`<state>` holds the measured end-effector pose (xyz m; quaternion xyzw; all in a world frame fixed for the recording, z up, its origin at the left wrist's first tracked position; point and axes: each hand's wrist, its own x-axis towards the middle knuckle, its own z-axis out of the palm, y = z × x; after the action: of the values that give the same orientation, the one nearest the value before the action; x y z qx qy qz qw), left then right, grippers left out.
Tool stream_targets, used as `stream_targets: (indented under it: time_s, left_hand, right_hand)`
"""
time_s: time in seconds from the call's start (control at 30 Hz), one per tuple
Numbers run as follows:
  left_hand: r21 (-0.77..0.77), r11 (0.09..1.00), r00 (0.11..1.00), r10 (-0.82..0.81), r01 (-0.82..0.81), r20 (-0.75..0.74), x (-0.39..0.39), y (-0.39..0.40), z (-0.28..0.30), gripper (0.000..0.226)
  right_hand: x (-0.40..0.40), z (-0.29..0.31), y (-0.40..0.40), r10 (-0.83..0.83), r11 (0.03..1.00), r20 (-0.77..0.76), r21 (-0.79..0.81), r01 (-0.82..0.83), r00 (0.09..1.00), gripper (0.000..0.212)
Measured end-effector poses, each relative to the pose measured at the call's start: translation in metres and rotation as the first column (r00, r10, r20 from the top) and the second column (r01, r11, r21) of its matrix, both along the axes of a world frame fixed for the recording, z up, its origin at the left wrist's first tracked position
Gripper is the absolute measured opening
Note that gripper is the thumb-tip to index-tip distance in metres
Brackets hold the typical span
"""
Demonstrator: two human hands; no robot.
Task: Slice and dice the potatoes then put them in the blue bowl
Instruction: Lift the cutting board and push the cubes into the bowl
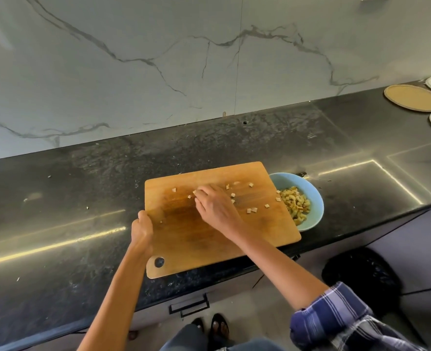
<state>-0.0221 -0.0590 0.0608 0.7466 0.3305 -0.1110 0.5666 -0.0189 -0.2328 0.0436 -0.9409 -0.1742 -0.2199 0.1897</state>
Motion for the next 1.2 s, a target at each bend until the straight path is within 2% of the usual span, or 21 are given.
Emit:
stream_targets:
  time_s: [0.1, 0.2, 0.3, 0.37, 0.5, 0.63, 0.73, 0.83, 0.93, 1.07, 1.2]
  left_hand:
    - [0.019, 1.000, 1.000, 0.006, -0.006, -0.012, -0.001, -0.002, 0.002, 0.053]
    - [0.032, 0.999, 1.000, 0.002, -0.002, -0.004, -0.002, -0.002, 0.005, 0.052]
    - [0.028, 1.000, 1.000, 0.003, -0.003, 0.006, -0.001, -0.001, 0.005, 0.051]
    - [0.017, 1.000, 1.000, 0.004, -0.004, -0.002, 0.000, 0.001, 0.001, 0.052]
    - [-0.002, 1.000, 1.000, 0.001, -0.001, -0.024, -0.001, 0.000, -0.002, 0.053]
    - [-0.004, 1.000, 0.999, 0.002, -0.002, -0.032, -0.002, -0.001, -0.002, 0.053]
    - [-0.002, 1.000, 1.000, 0.012, -0.012, -0.028, -0.001, -0.002, -0.002, 0.052]
    - [-0.005, 1.000, 1.000, 0.020, -0.020, -0.022, -0.001, -0.002, -0.001, 0.051]
    - [-0.001, 1.000, 1.000, 0.018, -0.018, -0.020, -0.001, -0.002, -0.003, 0.052]
    - [-0.013, 1.000, 0.999, 0.012, -0.013, -0.037, -0.003, -0.001, -0.007, 0.052]
    - [-0.015, 1.000, 0.999, 0.011, -0.012, -0.035, -0.003, -0.001, -0.005, 0.051]
  right_hand:
    - [0.012, 0.013, 0.028, 0.096, 0.995, 0.000, 0.017, -0.096, 0.995, 0.016]
    - [0.024, 0.015, 0.051, 0.125, 0.991, -0.086, -0.038, -0.129, 0.988, 0.023]
    - [0.026, 0.012, 0.050, 0.129, 0.988, -0.117, -0.064, -0.138, 0.985, 0.010]
    - [0.018, 0.008, 0.035, 0.128, 0.991, -0.107, -0.030, -0.132, 0.986, 0.017]
    - [-0.005, -0.005, -0.014, 0.015, 1.000, -0.075, -0.015, -0.016, 0.997, 0.011]
    - [-0.009, 0.003, -0.039, -0.156, 0.980, -0.093, 0.110, 0.166, 0.983, 0.006]
    - [0.002, 0.012, -0.026, -0.131, 0.979, -0.110, 0.144, 0.147, 0.985, 0.019]
    - [0.010, 0.011, -0.008, -0.009, 0.999, -0.150, 0.038, 0.015, 0.989, 0.023]
    - [0.002, 0.000, -0.008, -0.006, 0.999, -0.141, -0.049, -0.001, 0.990, 0.018]
    - [-0.018, -0.009, -0.037, -0.068, 0.998, -0.068, -0.024, 0.066, 0.995, 0.007]
    - [-0.020, -0.006, -0.078, -0.230, 0.972, -0.142, 0.020, 0.235, 0.963, 0.009]
